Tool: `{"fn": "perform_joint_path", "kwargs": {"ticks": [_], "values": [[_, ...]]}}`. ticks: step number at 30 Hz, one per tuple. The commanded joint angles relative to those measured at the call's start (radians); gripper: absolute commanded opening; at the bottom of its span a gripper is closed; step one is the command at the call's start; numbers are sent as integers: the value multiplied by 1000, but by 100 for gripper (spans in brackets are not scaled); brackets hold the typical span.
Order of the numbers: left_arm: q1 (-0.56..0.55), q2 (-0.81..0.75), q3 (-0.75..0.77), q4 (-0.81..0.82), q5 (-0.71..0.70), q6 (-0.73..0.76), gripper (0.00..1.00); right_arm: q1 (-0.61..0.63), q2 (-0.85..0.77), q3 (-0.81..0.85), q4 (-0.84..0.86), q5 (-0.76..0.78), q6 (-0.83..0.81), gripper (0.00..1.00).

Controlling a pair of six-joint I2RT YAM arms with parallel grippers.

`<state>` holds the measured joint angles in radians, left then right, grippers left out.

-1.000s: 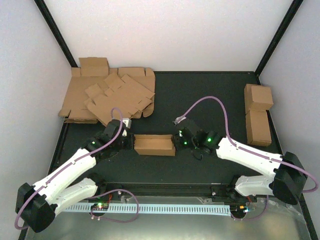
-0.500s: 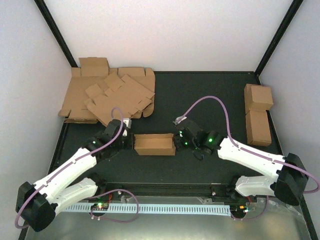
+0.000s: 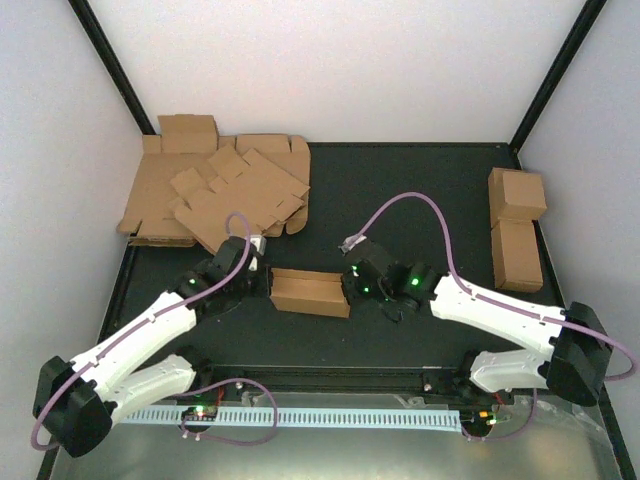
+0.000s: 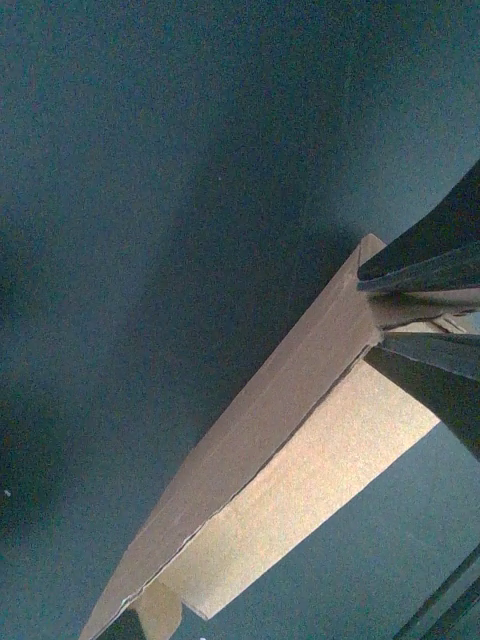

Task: Fold the paper box

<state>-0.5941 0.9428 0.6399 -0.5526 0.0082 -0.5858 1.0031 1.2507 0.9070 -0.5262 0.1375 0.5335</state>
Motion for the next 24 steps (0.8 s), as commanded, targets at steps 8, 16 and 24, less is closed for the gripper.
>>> {"fn": "perform_joint_path", "kwargs": {"ticks": [8, 16, 24], "values": [[-21, 16, 50, -8, -3, -70, 1, 6, 11, 25, -51, 62, 90, 11], [-57, 32, 72, -19, -30, -117, 2, 6, 34, 42, -81, 167, 244, 2], [-100, 101, 139, -89, -90, -121, 10, 4, 36, 37, -27, 205, 268, 2]]}}
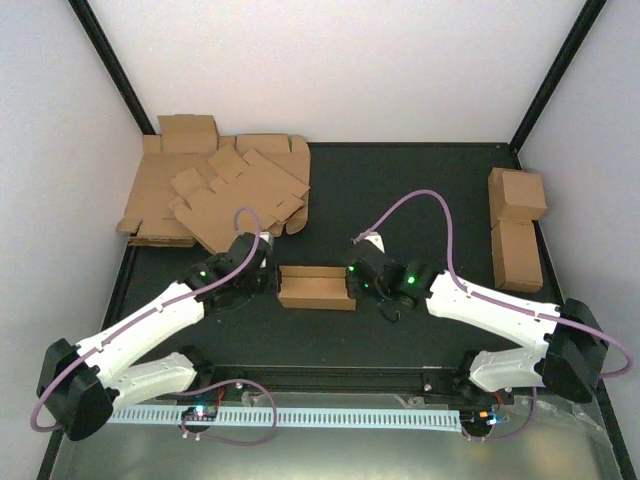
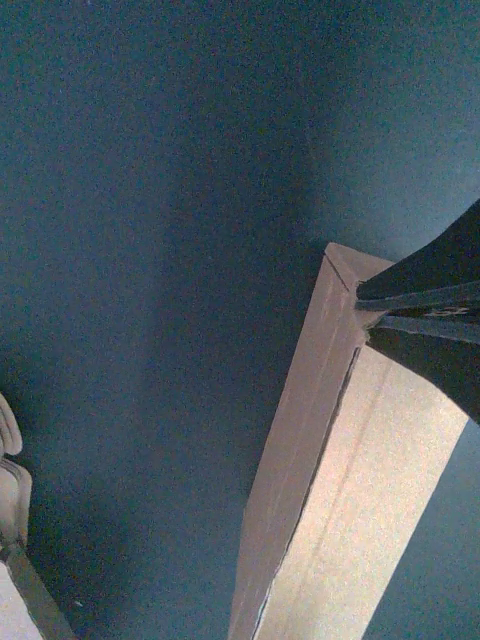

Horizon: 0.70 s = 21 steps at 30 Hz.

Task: Fold the paper box

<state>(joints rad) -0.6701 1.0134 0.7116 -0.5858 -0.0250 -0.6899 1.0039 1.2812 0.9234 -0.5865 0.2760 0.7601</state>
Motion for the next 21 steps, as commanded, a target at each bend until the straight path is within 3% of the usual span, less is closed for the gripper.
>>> {"fn": "perform_joint_path", "kwargs": {"ticks": [1, 8, 16, 18, 21], "values": [[-31, 36, 74, -62, -69, -18, 11, 5, 9, 26, 35, 67, 39, 2], [-54, 68, 103, -94, -116, -20, 15, 3, 26, 21, 58, 82, 32, 2], [-60, 70, 121, -111, -203, 26, 9, 3, 29, 22, 55, 90, -12, 2], [-59, 73, 146, -151, -252, 41, 22, 3, 26, 20, 58, 79, -39, 2], [-54, 60, 166, -134, -256, 122, 55, -1, 24, 17, 68, 47, -78, 2]]}}
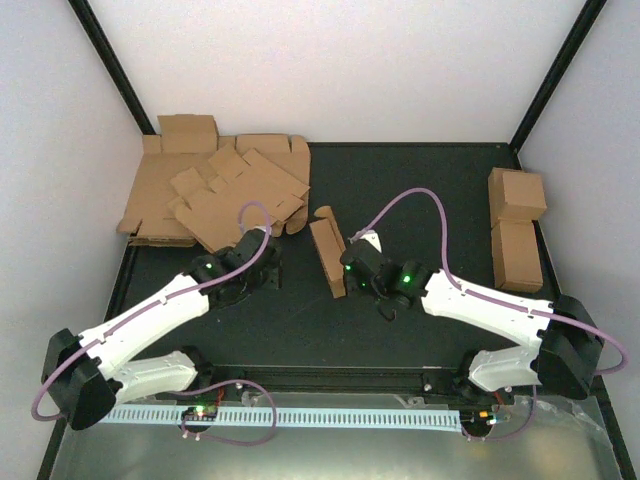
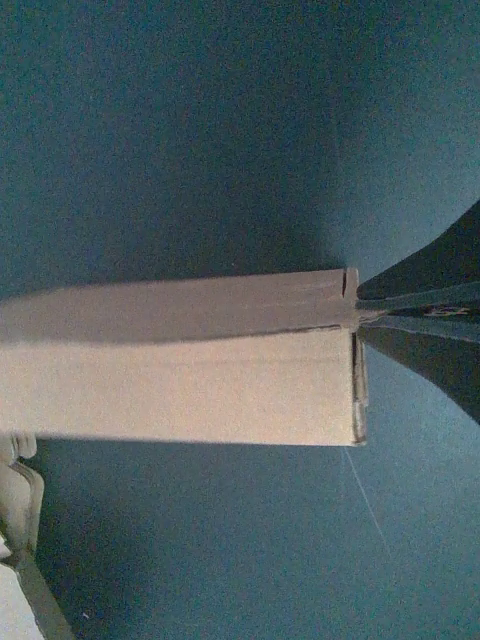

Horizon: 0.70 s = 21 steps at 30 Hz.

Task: Fold the paper box

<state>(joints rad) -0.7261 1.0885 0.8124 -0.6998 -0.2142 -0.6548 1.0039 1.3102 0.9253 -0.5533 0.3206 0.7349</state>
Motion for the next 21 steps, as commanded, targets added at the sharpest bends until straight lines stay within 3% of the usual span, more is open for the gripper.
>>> {"fn": "perform_joint_path", "kwargs": {"ticks": [1, 4, 8, 14, 21], "values": [[5, -24, 62, 11, -56, 119, 63, -3, -5, 15, 36, -5, -59, 2], [25, -55, 22, 171, 15, 240, 77, -7, -10, 14, 39, -33, -75, 2], [91, -49, 19, 316, 134, 335, 82, -7, -47, -6, 61, -109, -133, 2], [132, -39, 105, 286, 203, 415, 83, -8, -203, -86, 88, -218, -293, 2], [148, -70, 90, 290, 328, 508, 87, -47, -311, -165, 102, -407, -516, 2]]}}
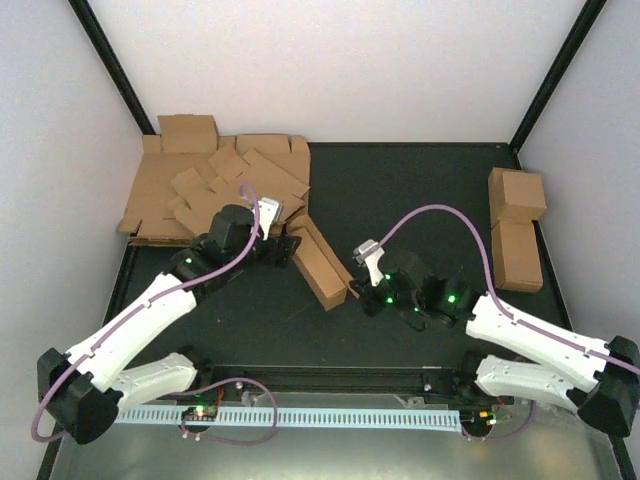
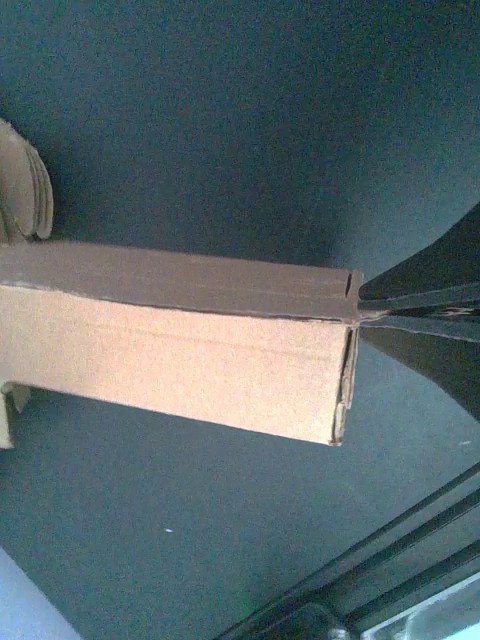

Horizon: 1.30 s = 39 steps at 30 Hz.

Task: Fold the paper box

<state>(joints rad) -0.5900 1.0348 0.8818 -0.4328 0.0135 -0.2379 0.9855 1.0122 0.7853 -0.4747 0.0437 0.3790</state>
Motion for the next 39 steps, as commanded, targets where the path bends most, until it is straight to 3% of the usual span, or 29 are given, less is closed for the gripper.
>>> {"fn": "perform_joint_path", "kwargs": {"ticks": [1, 10, 19, 27, 32, 39], "values": [[14, -11, 19, 19, 102, 100, 87, -33, -3, -24, 13, -154, -178, 2], [40, 38, -21, 19, 89, 124, 85, -35, 84, -12, -2, -225, -232, 2], [53, 94, -54, -45, 154, 119, 73, -35, 130, -3, -27, -191, -243, 2], [61, -16, -147, 23, 165, 59, 74, -34, 159, 7, -43, -166, -239, 2], [81, -8, -140, -22, 139, 53, 59, -35, 151, 8, -47, -163, -239, 3], [84, 65, -101, -65, 96, 80, 51, -35, 150, 6, -43, -166, -238, 3]]}}
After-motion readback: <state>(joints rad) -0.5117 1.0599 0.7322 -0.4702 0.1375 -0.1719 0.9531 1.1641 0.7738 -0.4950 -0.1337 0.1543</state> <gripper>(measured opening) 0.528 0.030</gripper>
